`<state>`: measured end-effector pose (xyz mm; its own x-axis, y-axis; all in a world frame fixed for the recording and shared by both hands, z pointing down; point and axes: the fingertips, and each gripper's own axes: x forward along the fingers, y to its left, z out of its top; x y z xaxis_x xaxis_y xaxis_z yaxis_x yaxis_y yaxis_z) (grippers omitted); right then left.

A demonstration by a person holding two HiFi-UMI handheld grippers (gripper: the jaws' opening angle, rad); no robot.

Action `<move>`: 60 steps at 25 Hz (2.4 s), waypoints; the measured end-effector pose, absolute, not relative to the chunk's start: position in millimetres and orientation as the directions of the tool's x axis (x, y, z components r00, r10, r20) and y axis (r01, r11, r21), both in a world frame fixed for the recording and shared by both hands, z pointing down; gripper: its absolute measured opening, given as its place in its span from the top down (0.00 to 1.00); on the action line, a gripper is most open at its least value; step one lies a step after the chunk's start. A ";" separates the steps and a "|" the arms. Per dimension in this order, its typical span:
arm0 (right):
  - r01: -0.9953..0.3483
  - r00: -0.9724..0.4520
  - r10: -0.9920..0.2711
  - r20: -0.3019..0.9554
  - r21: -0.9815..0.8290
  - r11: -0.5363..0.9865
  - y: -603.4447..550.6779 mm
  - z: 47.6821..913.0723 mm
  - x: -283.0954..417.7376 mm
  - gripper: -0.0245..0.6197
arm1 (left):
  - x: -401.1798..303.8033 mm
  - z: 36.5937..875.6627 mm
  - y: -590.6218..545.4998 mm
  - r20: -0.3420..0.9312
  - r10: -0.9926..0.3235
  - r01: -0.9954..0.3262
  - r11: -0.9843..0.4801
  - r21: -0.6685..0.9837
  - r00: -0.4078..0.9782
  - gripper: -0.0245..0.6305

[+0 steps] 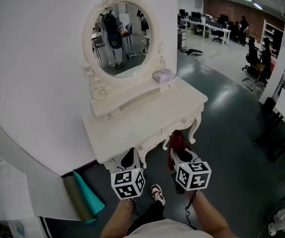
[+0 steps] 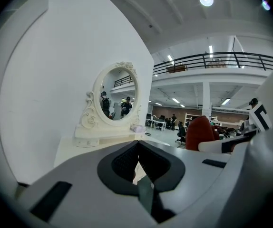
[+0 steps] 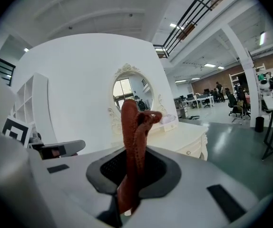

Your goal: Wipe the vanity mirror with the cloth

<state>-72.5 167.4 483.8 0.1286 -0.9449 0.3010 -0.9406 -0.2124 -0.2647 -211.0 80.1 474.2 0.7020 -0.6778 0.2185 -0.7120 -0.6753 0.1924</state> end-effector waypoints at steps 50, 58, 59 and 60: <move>-0.881 -0.463 -0.809 0.363 -0.286 0.376 -340.6 507.5 76.0 0.87 | -103.7 488.0 -312.9 0.260 -0.958 -0.982 -0.079 0.171 0.122 0.95; -0.867 -0.499 -0.814 0.296 -0.156 0.474 -363.0 462.0 60.4 0.86 | -114.9 455.5 -327.6 0.215 -0.970 -0.989 -0.093 0.113 0.116 0.95; -0.861 -0.506 -0.815 0.282 -0.110 0.496 -369.7 446.5 57.6 0.86 | -116.2 443.5 -333.9 0.199 -0.972 -0.989 -0.103 0.103 0.122 0.95; -0.852 -0.516 -0.813 0.269 -0.061 0.520 -376.7 429.3 53.8 0.87 | -117.1 429.9 -341.0 0.182 -0.975 -0.989 -0.113 0.092 0.129 0.95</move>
